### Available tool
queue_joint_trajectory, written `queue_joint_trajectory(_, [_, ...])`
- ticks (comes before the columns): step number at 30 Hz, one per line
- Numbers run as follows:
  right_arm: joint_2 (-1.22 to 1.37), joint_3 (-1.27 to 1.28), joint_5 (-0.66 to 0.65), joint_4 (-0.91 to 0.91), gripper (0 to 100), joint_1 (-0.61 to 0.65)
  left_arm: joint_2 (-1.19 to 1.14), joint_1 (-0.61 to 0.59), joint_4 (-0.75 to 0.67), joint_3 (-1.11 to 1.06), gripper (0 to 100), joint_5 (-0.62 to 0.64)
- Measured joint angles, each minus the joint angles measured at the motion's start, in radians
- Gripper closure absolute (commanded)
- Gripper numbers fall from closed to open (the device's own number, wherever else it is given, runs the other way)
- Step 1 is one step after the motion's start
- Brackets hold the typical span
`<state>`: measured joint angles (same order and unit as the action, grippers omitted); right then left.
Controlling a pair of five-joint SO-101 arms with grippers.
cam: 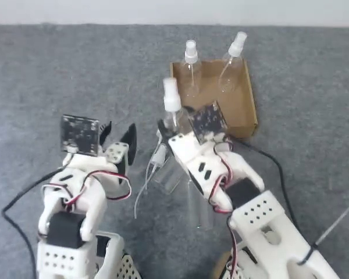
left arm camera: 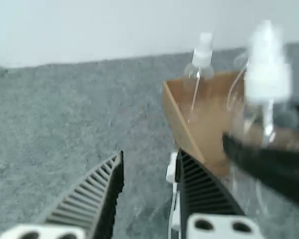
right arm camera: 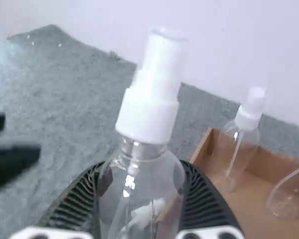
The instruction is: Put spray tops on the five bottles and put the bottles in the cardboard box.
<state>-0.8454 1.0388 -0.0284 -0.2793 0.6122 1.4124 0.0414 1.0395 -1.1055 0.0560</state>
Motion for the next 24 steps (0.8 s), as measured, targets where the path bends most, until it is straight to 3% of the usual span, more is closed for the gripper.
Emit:
queue_joint_trajectory(5, [0.173,-0.222,0.008,-0.083,99.3,-0.014,0.029,0.015,-0.003,-0.041,70,-0.026])
queue_joint_trajectory(13, [0.482,-0.54,0.097,-0.256,99.3,-0.011,0.031,0.184,-0.003,-0.095,70,-0.035])
queue_joint_trajectory(24, [0.344,-0.628,0.101,-0.526,99.3,0.011,0.037,0.178,-0.133,-0.176,70,-0.061])
